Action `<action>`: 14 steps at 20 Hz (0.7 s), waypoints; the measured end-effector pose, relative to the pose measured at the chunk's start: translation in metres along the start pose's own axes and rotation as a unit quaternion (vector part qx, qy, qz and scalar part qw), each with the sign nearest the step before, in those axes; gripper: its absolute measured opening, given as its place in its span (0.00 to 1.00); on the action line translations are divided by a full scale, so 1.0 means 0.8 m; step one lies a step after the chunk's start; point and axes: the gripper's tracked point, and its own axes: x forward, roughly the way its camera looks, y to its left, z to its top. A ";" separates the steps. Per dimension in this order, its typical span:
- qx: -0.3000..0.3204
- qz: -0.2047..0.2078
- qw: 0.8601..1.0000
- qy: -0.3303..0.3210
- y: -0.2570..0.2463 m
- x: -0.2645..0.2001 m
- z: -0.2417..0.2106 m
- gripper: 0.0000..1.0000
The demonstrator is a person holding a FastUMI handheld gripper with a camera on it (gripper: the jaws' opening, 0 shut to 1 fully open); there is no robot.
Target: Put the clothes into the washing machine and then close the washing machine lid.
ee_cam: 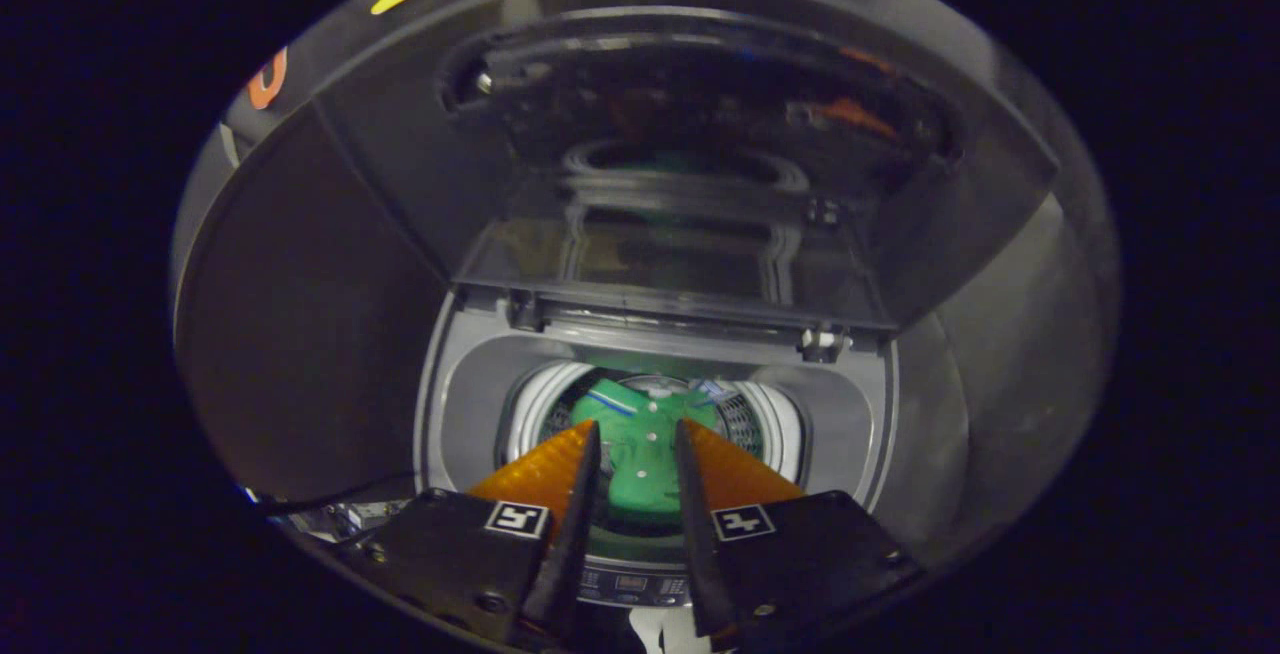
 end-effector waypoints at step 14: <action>-0.047 -0.002 0.970 -0.240 0.013 -0.112 0.164 0.51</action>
